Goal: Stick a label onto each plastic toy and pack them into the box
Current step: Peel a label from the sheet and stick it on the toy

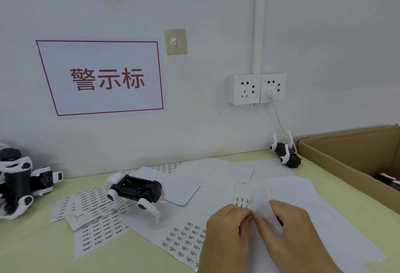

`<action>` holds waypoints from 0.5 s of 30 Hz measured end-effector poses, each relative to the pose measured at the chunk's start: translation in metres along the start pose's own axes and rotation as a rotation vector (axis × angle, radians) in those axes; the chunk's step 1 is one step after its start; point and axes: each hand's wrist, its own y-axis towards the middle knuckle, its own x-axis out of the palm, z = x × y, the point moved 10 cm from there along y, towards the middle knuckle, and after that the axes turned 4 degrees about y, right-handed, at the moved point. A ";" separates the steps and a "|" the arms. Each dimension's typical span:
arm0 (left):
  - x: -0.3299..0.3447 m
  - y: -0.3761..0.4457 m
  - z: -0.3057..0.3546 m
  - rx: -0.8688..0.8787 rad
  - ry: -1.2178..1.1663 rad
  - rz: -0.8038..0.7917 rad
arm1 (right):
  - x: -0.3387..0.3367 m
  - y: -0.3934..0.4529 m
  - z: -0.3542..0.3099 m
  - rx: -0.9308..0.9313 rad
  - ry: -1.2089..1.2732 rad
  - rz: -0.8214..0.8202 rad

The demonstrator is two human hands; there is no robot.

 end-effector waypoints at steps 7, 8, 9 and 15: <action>0.002 0.001 0.006 0.038 0.044 -0.009 | 0.000 -0.001 0.003 -0.019 -0.011 0.010; 0.002 0.001 0.006 0.039 0.056 -0.007 | 0.001 -0.001 0.006 0.000 -0.005 0.007; 0.001 0.001 0.006 0.037 0.065 -0.006 | 0.002 -0.002 0.009 0.024 0.005 -0.002; 0.004 0.000 -0.001 -0.059 0.006 -0.041 | 0.004 -0.003 0.016 0.158 0.047 -0.032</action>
